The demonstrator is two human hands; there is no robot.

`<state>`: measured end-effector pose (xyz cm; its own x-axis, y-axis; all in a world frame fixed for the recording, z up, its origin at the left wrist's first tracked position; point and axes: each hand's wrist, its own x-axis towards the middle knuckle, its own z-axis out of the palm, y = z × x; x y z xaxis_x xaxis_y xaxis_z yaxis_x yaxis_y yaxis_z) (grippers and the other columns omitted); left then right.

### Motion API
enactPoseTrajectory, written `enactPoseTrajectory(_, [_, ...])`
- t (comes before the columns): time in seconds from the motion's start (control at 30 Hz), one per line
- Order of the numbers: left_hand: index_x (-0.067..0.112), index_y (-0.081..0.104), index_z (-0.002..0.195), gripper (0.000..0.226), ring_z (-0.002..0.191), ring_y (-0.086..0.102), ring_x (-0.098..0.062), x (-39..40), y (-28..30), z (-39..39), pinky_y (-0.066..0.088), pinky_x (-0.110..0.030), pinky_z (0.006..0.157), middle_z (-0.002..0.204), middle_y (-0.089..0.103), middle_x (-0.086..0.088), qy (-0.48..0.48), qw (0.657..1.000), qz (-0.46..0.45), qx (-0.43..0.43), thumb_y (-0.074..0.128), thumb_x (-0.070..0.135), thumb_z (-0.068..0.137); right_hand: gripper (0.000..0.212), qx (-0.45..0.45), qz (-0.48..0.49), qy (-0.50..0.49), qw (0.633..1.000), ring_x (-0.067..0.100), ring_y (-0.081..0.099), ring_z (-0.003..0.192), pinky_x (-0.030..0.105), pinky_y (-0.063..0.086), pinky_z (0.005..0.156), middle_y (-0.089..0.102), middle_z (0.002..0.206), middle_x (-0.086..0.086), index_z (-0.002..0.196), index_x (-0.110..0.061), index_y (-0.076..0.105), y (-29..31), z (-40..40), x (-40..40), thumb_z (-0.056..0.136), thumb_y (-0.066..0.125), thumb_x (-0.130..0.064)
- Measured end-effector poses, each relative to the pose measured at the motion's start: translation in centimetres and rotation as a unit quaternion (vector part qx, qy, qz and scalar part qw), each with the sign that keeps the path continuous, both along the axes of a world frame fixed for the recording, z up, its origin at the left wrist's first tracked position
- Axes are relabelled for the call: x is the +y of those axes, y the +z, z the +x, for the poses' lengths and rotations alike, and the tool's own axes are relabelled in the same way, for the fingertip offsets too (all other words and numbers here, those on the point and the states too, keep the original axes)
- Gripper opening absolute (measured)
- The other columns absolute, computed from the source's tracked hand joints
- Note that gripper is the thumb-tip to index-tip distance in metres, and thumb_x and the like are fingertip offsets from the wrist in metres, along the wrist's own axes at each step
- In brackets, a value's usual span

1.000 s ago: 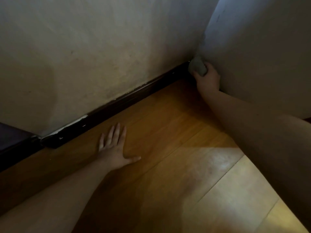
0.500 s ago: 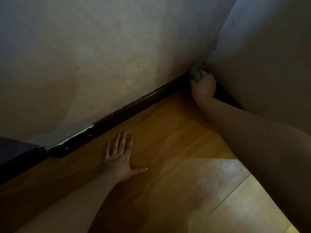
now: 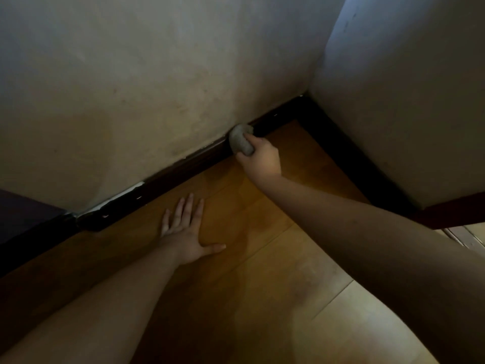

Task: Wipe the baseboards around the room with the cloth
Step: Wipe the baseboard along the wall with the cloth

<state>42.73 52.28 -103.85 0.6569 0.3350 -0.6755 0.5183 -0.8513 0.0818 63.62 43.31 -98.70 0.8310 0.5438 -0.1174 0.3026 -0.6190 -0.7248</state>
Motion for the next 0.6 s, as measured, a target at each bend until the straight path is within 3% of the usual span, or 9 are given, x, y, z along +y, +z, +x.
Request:
enactPoseTrajectory(0.1, [0.03, -0.041, 0.143, 0.132, 0.14, -0.039, -0.018, -0.1, 0.1, -0.1, -0.017, -0.05, 0.118, 0.146, -0.051, 0.001, -0.005, 1.0, 0.01, -0.002, 0.031, 0.101, 0.058, 0.054, 0.03, 0.018, 0.017, 0.999, 0.026, 0.056, 0.12, 0.035, 0.048, 0.101, 0.056, 0.137, 0.009, 0.141, -0.019, 0.052, 1.4, -0.2, -1.1, 0.09, 0.067, -0.026])
enactPoseTrajectory(0.3, [0.025, -0.027, 0.152, 0.132, 0.146, -0.029, -0.021, -0.5, 0.7, -0.2, -0.01, -0.051, 0.12, 0.156, -0.038, -0.002, -0.002, 0.999, 0.017, -0.038, 0.04, 0.097, 0.064, 0.057, 0.06, -0.002, -0.067, 0.996, 0.024, 0.058, 0.119, 0.038, 0.051, 0.099, 0.058, 0.134, 0.005, 0.144, -0.022, 0.045, 2.5, -1.5, -5.4, 0.092, 0.065, -0.032])
enactPoseTrajectory(0.47, [0.025, -0.003, 0.158, 0.102, 0.152, -0.007, -0.023, -0.7, 1.7, -1.4, 0.007, -0.048, 0.121, 0.165, -0.013, -0.002, -0.027, 0.995, 0.036, -0.091, 0.042, 0.078, 0.085, 0.059, 0.027, -0.066, -0.058, 0.996, 0.026, 0.059, 0.116, 0.034, 0.049, 0.093, 0.06, 0.131, 0.006, 0.142, -0.022, 0.049, 6.4, -0.8, -7.5, 0.088, 0.07, -0.035])
enactPoseTrajectory(0.6, [0.028, -0.001, 0.159, 0.092, 0.152, 0.001, -0.023, 1.4, 2.2, -3.9, 0.011, -0.045, 0.12, 0.166, -0.007, 0.0, -0.086, 0.991, 0.059, -0.087, 0.043, 0.072, 0.09, 0.057, -0.023, -0.123, -0.024, 0.992, 0.028, 0.057, 0.119, 0.033, 0.046, 0.095, 0.059, 0.132, 0.007, 0.142, -0.023, 0.05, 9.7, 0.1, -4.6, 0.089, 0.066, -0.036])
